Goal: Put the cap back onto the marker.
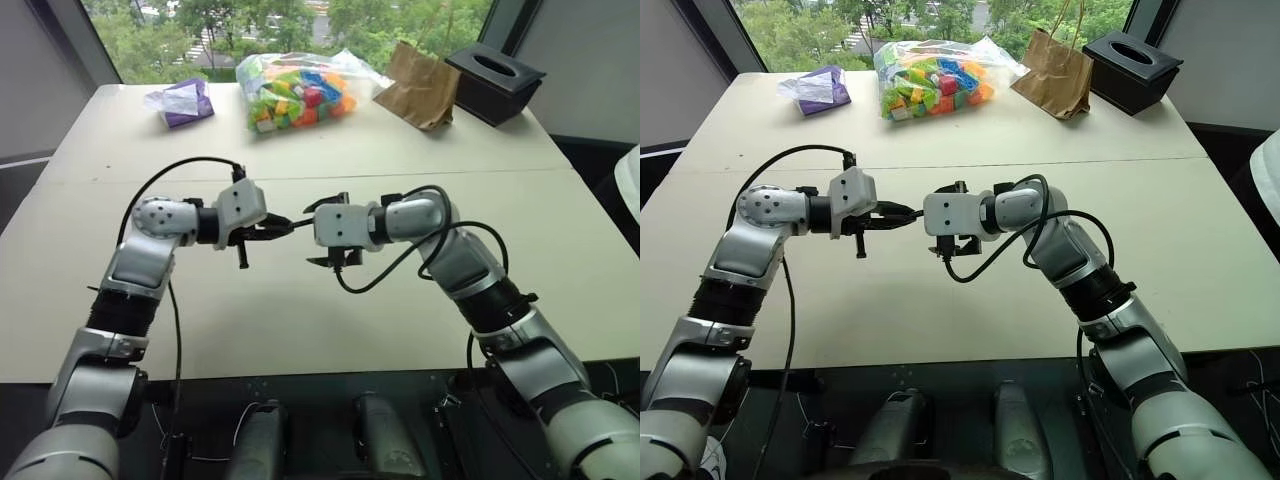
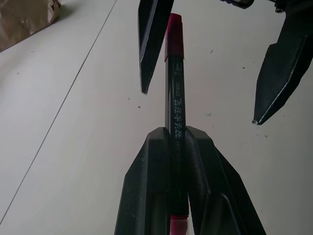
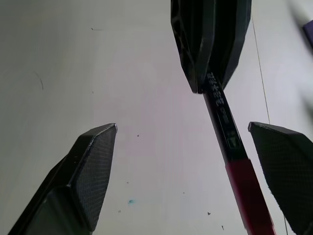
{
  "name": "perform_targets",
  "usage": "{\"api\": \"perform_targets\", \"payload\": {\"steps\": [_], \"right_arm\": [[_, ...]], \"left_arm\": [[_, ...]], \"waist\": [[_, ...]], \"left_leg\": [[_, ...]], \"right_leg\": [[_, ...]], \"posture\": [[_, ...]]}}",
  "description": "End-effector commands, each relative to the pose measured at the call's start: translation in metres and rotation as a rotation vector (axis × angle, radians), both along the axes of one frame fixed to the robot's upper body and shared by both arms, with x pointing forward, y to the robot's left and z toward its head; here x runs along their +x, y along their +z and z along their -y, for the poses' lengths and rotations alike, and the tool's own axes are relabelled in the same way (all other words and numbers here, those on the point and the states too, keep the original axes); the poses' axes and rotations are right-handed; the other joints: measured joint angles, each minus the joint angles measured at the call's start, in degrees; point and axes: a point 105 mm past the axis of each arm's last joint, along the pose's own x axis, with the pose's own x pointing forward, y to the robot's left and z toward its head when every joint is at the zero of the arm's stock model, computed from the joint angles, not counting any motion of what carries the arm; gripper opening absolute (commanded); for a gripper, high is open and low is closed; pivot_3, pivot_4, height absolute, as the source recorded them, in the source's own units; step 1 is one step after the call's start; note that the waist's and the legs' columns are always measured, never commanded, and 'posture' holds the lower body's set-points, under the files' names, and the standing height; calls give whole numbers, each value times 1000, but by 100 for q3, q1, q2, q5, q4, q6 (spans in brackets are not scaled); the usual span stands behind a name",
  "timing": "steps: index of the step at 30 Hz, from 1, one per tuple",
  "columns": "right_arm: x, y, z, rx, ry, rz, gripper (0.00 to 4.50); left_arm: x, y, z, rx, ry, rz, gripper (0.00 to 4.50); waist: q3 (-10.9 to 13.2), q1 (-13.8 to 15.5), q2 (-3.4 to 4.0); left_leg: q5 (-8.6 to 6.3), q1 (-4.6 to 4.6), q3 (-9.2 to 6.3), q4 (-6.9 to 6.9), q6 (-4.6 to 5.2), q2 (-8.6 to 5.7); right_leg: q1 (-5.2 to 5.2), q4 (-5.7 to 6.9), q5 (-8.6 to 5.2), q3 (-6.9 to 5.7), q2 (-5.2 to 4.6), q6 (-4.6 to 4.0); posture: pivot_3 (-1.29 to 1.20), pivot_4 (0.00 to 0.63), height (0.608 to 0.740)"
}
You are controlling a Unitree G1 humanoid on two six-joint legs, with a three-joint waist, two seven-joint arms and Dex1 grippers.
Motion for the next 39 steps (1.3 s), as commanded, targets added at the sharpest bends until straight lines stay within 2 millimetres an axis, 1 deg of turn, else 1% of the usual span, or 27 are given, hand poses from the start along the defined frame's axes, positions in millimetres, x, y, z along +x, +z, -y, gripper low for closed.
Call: {"api": "perform_targets", "payload": {"steps": [1,7,10,12,15,18,21,24,28,33,38,39], "right_arm": [[2,18,9,59,-27,49,4327],[7,23,27,144,-126,45,4327],[6,27,33,199,-170,34,4327],[6,29,35,230,-191,25,4327],[4,31,38,279,-220,6,4327],[0,36,39,336,-231,-20,4327],[-7,48,35,407,-208,-59,4327],[-17,61,32,461,-154,-92,4327],[-41,75,35,496,-62,-183,4327],[-59,83,40,500,-15,-248,4327],[-60,82,42,495,-34,-246,4327],[-60,81,43,490,-38,-245,4374]], "left_arm": [[-1,14,-16,-43,93,35,33],[1,10,-50,-95,375,16,33],[-1,8,-76,-166,597,-5,33],[-6,6,-90,-215,726,-27,33],[-24,1,-104,-300,890,-92,33],[-39,-12,-117,-396,1056,-178,33],[-46,-25,-120,-418,1144,-235,33],[-48,-33,-125,-440,1216,-275,33],[-50,-46,-130,-436,1272,-320,33],[-50,-58,-128,-409,1270,-355,33],[-52,-70,-124,-397,1261,-389,33],[-52,-71,-123,-401,1254,-397,496]], "waist": [[0,1,0],[0,5,0],[0,5,0],[0,-2,0],[0,6,0],[0,16,-1],[-1,42,-2],[-1,73,-2],[-2,145,-4],[-3,168,-6],[-3,170,-6],[-4,171,-6]], "left_leg": [[0,0,-1,0,0,0],[0,0,-7,0,0,0],[0,-1,-13,-1,0,1],[0,0,-14,-1,1,1],[0,1,-16,-1,0,2],[0,1,-16,-1,0,2],[0,2,-20,-1,-1,1],[1,5,-21,-1,-3,0],[1,8,-19,-1,-3,0],[0,8,-19,-1,-4,1],[0,12,-16,-1,-4,1],[0,13,-16,-1,-4,1]], "right_leg": [[0,0,0,0,0,0],[0,0,0,0,-1,0],[0,0,0,0,-1,0],[0,0,0,1,-1,0],[0,1,0,1,-1,0],[2,0,0,1,-5,0],[3,2,1,-1,-5,-1],[4,4,4,-1,-5,-5],[6,2,5,-1,-5,-7],[10,-4,6,-2,-5,-9],[12,-5,7,-1,-6,-11],[12,-5,7,-1,-6,-12]], "posture": [[0,150,740],[0,150,740],[0,150,740],[0,150,740],[0,150,740],[0,150,740],[0,150,740],[0,150,740],[0,150,740],[0,150,740],[0,150,740],[0,150,740]]}}
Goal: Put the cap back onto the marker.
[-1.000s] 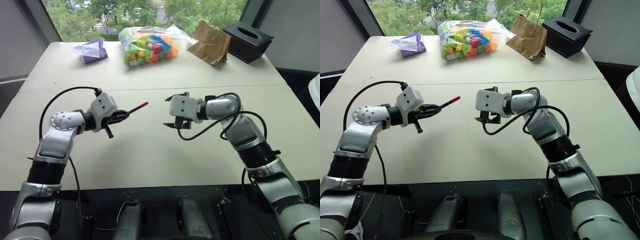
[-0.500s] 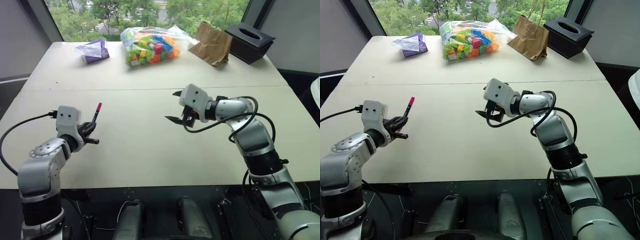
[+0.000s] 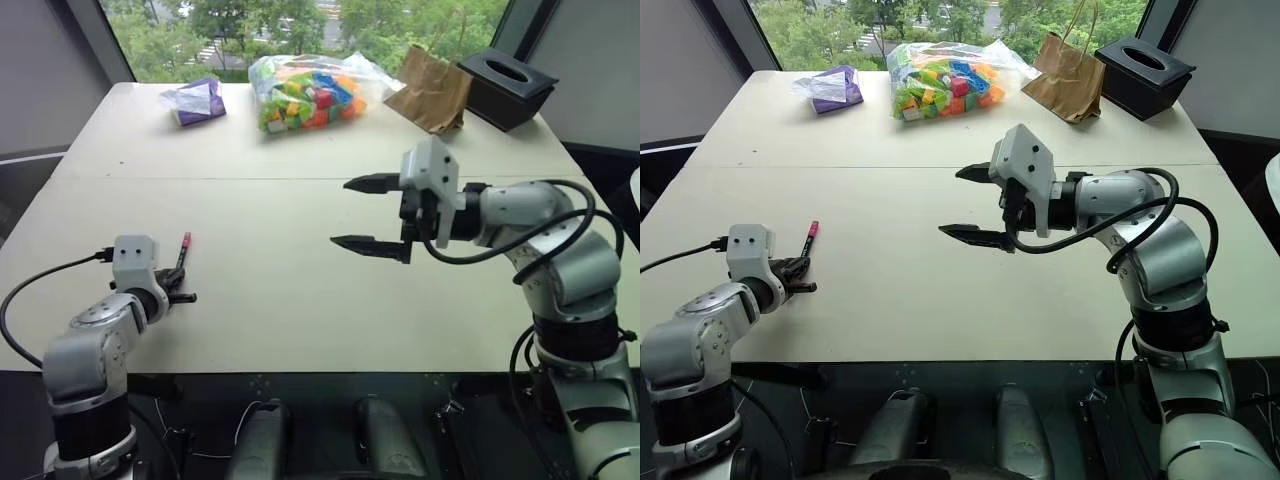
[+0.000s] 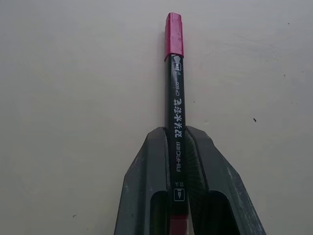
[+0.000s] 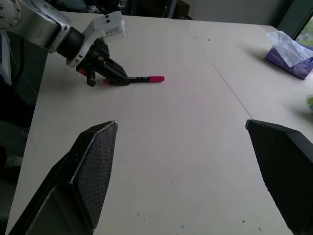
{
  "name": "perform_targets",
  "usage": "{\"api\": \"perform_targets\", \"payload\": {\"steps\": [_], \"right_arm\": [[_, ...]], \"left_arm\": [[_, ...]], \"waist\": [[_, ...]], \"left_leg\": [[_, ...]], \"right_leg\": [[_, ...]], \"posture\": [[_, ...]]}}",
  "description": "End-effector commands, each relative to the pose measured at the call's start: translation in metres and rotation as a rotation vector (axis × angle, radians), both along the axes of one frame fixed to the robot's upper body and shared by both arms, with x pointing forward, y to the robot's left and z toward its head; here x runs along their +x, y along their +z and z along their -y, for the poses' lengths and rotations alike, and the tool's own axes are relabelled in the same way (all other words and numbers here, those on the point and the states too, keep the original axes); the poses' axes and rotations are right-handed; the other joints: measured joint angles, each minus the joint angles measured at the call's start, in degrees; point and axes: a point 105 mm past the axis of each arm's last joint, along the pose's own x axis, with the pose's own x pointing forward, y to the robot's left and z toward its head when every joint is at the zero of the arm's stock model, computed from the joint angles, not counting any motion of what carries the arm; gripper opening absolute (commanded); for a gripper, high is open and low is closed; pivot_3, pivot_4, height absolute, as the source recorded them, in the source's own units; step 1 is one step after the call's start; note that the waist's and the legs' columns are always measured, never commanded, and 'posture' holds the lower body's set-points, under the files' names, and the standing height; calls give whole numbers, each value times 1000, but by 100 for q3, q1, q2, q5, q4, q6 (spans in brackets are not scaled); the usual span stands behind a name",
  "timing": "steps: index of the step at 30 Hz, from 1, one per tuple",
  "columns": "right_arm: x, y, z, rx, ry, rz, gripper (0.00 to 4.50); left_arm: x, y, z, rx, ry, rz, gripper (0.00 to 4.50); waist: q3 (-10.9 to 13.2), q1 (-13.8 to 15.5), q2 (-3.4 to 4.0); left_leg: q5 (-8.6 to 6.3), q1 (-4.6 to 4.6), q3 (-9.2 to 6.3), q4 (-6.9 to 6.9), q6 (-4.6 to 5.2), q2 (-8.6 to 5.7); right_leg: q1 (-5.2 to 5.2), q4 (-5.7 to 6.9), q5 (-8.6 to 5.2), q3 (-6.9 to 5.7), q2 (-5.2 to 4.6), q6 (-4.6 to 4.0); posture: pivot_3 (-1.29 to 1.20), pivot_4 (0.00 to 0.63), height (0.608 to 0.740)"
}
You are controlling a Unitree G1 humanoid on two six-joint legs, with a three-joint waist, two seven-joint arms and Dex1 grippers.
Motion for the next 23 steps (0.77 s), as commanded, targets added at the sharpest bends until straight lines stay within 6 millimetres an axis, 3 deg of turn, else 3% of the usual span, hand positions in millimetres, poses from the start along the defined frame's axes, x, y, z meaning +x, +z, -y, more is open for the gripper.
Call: {"api": "perform_targets", "payload": {"steps": [1,2,8,9,17,23], "right_arm": [[-5,10,0,5,4,55,4393],[-4,10,1,2,2,56,4393],[-2,8,1,0,-2,53,4393],[-2,7,1,-2,-2,51,4393],[6,4,4,-15,2,49,4393],[6,0,3,-18,41,30,4393]], "left_arm": [[-1,-4,5,-16,-23,-3,979],[-1,-4,6,-18,-25,-1,1180],[-1,5,6,-27,-19,41,4232],[-2,11,7,-32,-18,63,4427],[-22,60,8,17,47,222,4427],[-45,75,16,66,21,246,4427]], "waist": [[0,1,0],[0,3,0],[-1,2,1],[-1,-6,1],[0,-2,-1],[0,-5,-1]], "left_leg": [[0,0,0,0,0,0],[0,0,0,0,0,0],[0,9,2,0,0,1],[0,10,2,0,0,1],[0,9,5,-2,0,3],[0,9,5,-2,0,3]], "right_leg": [[0,0,0,0,0,0],[0,-1,0,0,-1,0],[8,-1,0,0,-1,-1],[8,-1,0,0,0,-1],[10,-8,0,0,0,0],[11,-9,0,0,1,-1]], "posture": [[0,150,740],[0,150,740],[0,150,740],[0,150,740],[0,150,740],[0,150,740]]}}
